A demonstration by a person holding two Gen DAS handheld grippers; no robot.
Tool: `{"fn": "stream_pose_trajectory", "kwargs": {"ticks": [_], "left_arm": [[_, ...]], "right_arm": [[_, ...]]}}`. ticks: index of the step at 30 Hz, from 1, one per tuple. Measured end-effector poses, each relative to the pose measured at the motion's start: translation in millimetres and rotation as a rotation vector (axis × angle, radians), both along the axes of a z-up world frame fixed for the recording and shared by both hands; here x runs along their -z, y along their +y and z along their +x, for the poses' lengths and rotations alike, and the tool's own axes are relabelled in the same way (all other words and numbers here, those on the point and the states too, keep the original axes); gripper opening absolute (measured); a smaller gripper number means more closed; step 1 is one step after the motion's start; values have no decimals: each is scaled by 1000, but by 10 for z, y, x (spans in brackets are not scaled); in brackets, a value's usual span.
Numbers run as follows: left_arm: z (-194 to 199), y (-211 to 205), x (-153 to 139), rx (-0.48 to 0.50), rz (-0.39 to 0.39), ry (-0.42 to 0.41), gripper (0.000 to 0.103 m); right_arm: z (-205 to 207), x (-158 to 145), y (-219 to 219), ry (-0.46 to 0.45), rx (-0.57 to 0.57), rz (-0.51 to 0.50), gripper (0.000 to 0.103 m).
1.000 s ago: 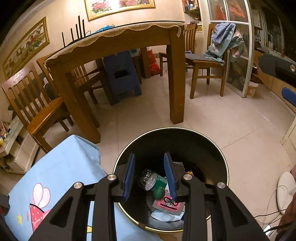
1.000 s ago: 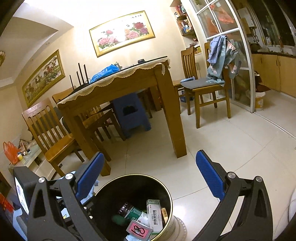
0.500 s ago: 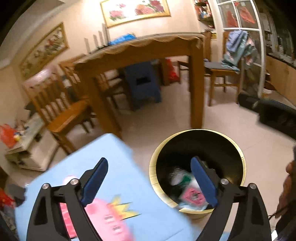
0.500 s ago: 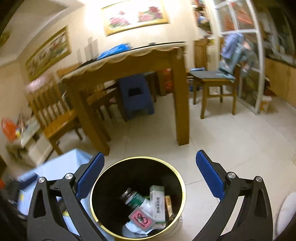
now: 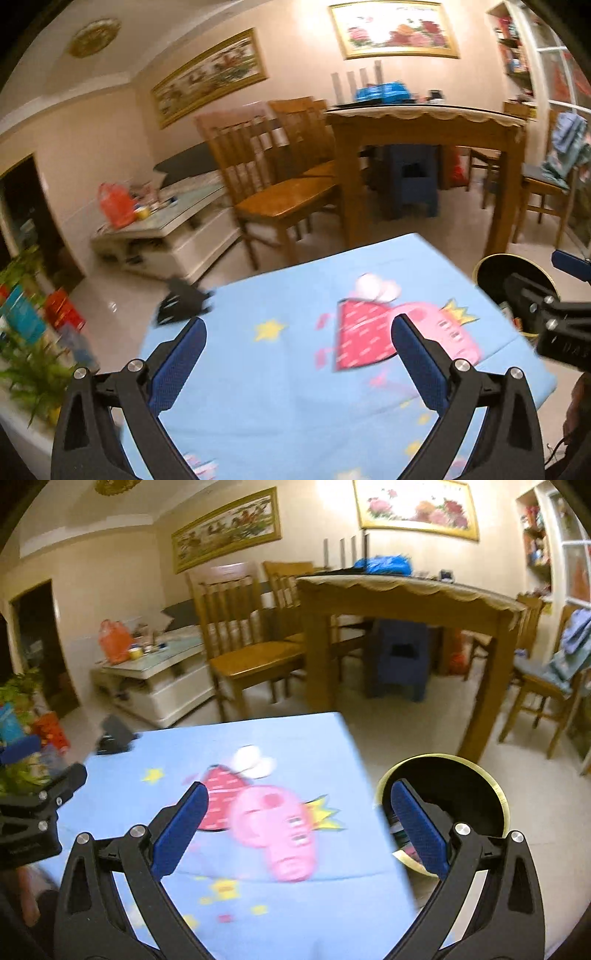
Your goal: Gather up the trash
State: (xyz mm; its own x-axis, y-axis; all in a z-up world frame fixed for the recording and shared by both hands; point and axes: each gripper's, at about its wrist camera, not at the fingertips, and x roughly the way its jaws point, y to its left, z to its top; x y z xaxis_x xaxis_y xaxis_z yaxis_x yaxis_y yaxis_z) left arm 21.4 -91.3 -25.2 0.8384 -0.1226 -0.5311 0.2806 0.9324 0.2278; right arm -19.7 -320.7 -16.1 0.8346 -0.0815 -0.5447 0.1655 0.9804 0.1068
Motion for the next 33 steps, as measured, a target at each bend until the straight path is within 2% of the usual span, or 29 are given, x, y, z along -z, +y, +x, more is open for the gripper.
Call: {"fn": "stream_pose_trajectory", "kwargs": {"ticks": [3,7,10,13,19,33], "left_arm": [[-107,323,-116,-53,-11,-8,97],[-313,685,-301,-78,-97,-22,97],[-435,794,-394,-81,-136,-28,97],[-510,796,-433,-75,-140,-41,97],[-519,807,-439,-84,-136,-54,97],[-454,884,-396,-92,-149,-32,97]], "right_arm": [[-43,-203,272,12,-32,12,98],[-224,-517,716,-61,-88,-23,98],[-349,-605,965,-82,-82,-47,98],[-427,-631,1120,-94,-60,-102,98],[-447,-587,1003,-55,-66,-87,98],[-450,-573,956,-55,-83,-109,98]]}}
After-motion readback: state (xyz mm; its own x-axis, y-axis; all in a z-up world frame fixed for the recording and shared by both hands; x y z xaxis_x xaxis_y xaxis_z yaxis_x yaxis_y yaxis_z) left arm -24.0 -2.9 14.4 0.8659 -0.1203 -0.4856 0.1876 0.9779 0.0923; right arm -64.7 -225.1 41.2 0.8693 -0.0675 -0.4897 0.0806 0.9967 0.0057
